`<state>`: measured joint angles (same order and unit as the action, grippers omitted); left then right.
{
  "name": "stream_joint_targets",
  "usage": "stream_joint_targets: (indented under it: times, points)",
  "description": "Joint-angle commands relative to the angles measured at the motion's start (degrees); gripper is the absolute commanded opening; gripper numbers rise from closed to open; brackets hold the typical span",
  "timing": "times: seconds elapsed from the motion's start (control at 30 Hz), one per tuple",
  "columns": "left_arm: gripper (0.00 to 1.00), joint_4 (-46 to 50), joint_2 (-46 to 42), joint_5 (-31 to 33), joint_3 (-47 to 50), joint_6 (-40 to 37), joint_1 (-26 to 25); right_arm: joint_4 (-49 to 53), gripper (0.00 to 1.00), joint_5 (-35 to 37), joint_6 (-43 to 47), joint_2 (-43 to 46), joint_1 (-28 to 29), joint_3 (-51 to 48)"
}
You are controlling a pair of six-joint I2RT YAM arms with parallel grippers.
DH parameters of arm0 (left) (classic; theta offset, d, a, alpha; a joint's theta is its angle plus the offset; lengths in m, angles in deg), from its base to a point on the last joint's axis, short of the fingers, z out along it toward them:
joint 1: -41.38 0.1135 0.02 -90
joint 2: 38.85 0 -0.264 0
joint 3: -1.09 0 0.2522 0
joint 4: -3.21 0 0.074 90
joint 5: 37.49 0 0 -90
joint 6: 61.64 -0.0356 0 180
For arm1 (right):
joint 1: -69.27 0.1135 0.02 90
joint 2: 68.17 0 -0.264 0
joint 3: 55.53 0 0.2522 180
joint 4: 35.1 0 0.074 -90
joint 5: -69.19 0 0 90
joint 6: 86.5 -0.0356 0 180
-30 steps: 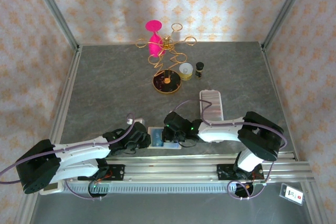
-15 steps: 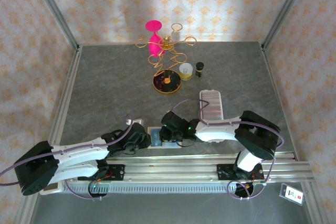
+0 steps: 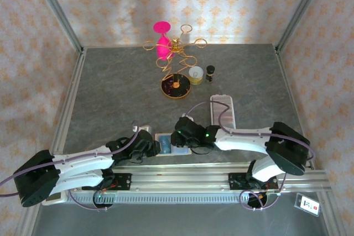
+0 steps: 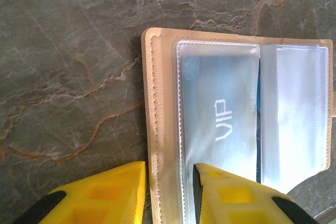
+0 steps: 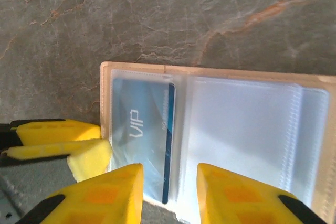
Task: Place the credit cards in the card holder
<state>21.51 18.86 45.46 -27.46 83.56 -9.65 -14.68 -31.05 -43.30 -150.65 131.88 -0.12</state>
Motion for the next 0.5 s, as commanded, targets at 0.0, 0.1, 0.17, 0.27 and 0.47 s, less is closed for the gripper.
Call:
stream_joint_targets:
  times: [0.0, 0.1, 0.17, 0.27, 0.47]
  points:
    - [0.32, 0.86, -0.58, 0.11, 0.28, -0.26, -0.41, 2.74, 0.34, 2.68, -2.84, 3.39, 0.44, -3.47]
    - [0.32, 0.57, -0.41, -0.24, 0.34, -0.33, -0.41, 2.18, 0.36, 2.6, -4.15, 4.66, 0.81, -5.38]
    - [0.31, 0.4, -0.41, -0.4, 0.55, -0.27, -0.41, 1.82, 0.37, 2.42, -4.51, 4.54, 0.9, -6.04]
    - [0.31, 0.41, -0.41, -0.51, 0.71, -0.32, -0.42, 1.19, 0.37, 1.76, -4.7, 3.53, 1.11, -6.1]
    - [0.3, -0.2, -0.35, -0.85, 1.21, -0.25, -0.39, 0.31, 0.37, 1.1, -4.61, 1.45, 1.6, -5.62]
